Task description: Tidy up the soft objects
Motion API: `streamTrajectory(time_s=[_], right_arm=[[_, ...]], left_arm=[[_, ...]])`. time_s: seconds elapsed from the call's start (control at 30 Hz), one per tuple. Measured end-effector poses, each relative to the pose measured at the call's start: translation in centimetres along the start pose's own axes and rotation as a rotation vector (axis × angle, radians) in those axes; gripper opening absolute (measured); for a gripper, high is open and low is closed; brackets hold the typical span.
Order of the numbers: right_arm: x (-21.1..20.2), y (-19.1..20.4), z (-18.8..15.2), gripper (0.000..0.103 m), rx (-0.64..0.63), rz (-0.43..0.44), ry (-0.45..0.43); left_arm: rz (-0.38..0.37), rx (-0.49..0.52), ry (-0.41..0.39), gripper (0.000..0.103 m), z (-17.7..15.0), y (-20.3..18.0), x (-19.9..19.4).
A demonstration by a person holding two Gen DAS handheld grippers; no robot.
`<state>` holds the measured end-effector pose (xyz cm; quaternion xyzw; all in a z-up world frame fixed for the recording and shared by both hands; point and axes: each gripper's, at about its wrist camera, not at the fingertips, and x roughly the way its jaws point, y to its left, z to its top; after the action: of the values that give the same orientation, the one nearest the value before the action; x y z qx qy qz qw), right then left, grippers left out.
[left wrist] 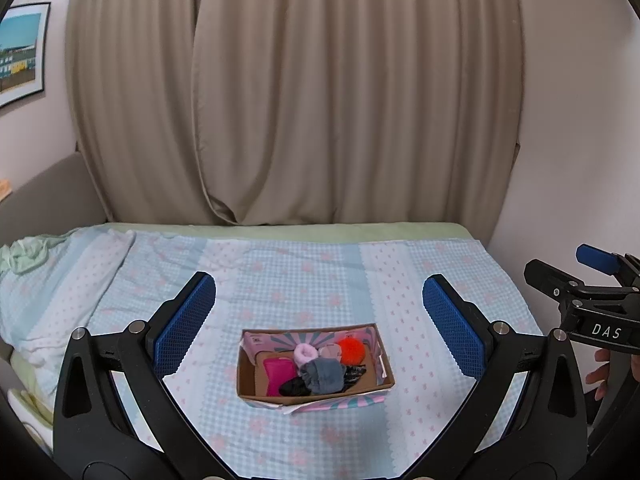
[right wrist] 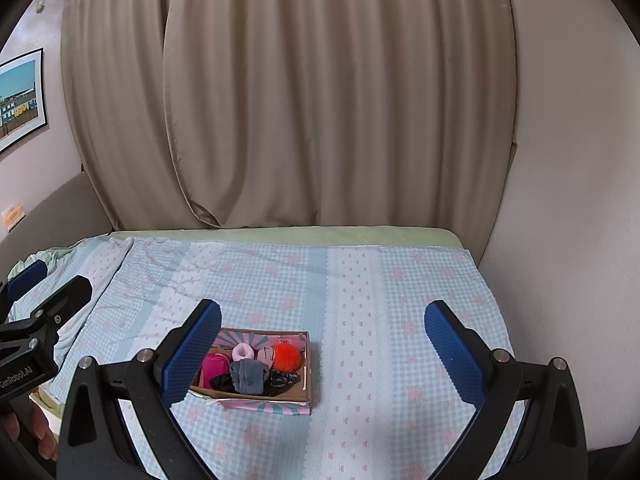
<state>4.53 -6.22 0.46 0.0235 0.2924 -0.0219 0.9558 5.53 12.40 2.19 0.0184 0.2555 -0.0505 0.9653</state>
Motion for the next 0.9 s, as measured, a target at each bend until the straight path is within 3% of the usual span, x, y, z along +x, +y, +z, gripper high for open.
streamTrajectory(time_s=[0.9], right_arm=[[0.8,0.0,0.2,0.101,-0.002,-0.009,0.004]], left_arm=[[0.011,0.006,0.001,0.103,-0.1,0.2,1.4]])
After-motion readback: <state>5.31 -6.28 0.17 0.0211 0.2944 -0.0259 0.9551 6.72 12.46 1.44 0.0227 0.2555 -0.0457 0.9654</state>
